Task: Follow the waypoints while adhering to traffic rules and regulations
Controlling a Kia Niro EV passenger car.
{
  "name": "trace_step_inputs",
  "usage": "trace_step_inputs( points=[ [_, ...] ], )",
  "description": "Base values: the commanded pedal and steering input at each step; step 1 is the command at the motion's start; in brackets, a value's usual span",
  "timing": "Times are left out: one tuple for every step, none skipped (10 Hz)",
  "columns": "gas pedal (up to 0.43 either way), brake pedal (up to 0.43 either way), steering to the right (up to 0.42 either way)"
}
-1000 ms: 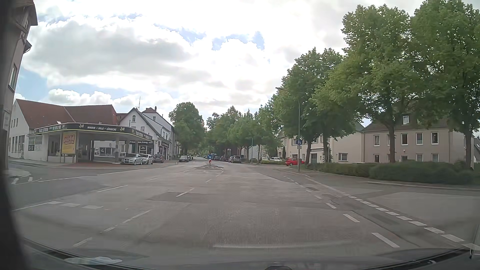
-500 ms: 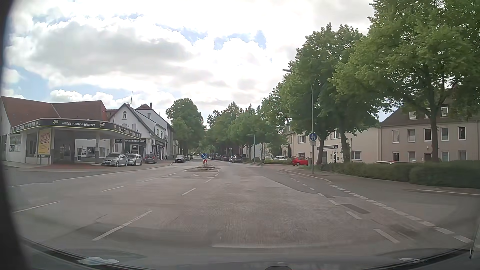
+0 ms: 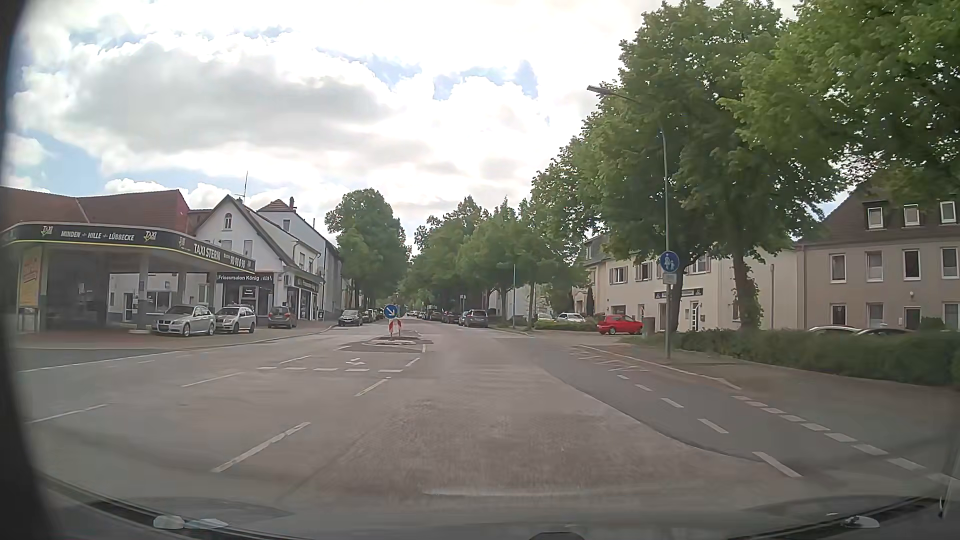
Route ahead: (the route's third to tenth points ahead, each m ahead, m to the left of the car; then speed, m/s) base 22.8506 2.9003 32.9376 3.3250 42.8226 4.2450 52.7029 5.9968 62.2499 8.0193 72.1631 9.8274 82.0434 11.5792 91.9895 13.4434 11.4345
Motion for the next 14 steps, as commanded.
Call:
trace_step_inputs(
  points=[
    [0.138, 0.000, -0.006],
    [0.138, 0.000, -0.006],
    [0.138, 0.000, -0.006],
    [0.138, 0.000, -0.006],
    [0.138, 0.000, -0.006],
    [0.138, 0.000, -0.008],
    [0.150, 0.000, -0.010],
    [0.150, 0.000, -0.012],
    [0.150, 0.000, -0.012],
    [0.150, 0.000, -0.018],
    [0.150, 0.000, -0.026],
    [0.150, 0.000, -0.031],
    [0.150, 0.000, -0.033],
    [0.138, 0.000, -0.034]
  ],
)
